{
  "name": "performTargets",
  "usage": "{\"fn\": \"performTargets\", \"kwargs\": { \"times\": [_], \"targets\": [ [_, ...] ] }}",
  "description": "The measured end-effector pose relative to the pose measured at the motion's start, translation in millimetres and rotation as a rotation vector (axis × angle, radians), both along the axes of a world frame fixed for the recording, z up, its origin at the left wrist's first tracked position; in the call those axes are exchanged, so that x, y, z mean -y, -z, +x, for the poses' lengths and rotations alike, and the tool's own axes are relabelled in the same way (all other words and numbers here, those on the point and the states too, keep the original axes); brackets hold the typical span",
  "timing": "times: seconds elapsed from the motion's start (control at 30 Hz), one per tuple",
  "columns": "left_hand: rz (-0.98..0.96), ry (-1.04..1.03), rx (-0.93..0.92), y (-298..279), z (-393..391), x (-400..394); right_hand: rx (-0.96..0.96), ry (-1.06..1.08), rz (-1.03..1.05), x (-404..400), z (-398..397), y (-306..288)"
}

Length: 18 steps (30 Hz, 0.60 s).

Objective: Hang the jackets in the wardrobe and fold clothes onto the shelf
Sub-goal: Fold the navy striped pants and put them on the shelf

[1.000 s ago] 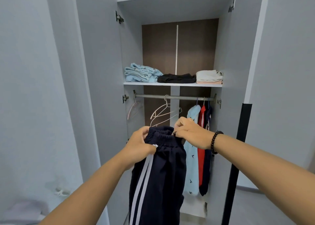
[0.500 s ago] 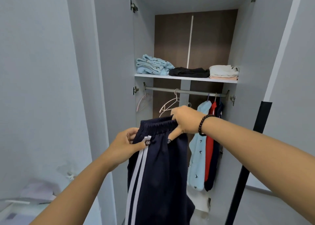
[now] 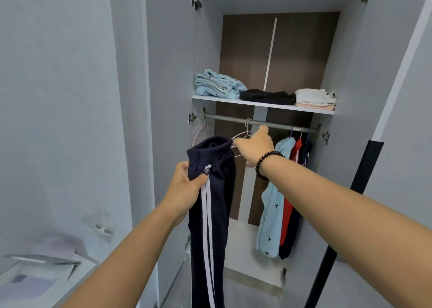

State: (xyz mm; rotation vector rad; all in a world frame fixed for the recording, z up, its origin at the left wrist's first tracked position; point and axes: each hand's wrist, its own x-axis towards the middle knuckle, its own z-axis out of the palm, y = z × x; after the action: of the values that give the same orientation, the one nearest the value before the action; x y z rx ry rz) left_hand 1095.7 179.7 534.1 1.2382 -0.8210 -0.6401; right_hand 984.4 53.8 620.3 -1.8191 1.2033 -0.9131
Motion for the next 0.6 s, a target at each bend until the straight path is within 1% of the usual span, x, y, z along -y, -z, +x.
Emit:
{"fn": "performTargets", "kwargs": {
  "times": [0.03,0.07,0.1,0.13,0.17,0.23,0.3,0.37,0.43,0.5,0.53,0.6],
  "targets": [
    [0.006,-0.003,0.02,1.7,0.7,-1.4,0.007,-0.03,0.199,-1.6,-0.7,-0.3],
    [0.012,0.011,0.051,3.2,1.5,-2.9,0.0,-0.105,0.414,-4.7,0.3,0.5],
    [0.019,0.04,0.087,4.6,1.6,-4.9,-0.009,-0.179,0.572,-8.1,3.1,3.4],
    [0.024,0.075,0.129,6.2,1.4,-6.9,-0.007,-0.228,0.651,-10.1,8.2,7.8],
    [0.027,0.109,0.178,8.0,1.3,-8.7,-0.006,-0.247,0.659,-9.3,15.0,12.4],
    [0.041,0.155,0.3,11.9,3.5,-11.4,-0.052,-0.272,0.599,-9.1,32.4,18.4],
    [0.078,0.167,0.434,16.6,8.9,-14.5,-0.151,-0.328,0.563,-15.3,49.3,22.7],
    [0.105,0.144,0.522,22.3,17.7,-17.4,-0.289,-0.341,0.476,-25.9,61.2,23.2],
    [0.104,0.089,0.526,29.7,27.7,-21.0,-0.34,-0.32,0.404,-36.2,73.0,22.1],
    [0.071,0.01,0.462,39.1,34.6,-24.7,-0.387,-0.28,0.268,-44.9,86.5,19.7],
    [0.053,-0.048,0.424,44.9,36.7,-26.1,-0.359,-0.247,0.218,-46.3,94.6,19.0],
    [0.023,-0.182,0.362,60.2,36.5,-28.9,-0.31,-0.247,0.167,-53.7,104.7,20.3]
  ]
}}
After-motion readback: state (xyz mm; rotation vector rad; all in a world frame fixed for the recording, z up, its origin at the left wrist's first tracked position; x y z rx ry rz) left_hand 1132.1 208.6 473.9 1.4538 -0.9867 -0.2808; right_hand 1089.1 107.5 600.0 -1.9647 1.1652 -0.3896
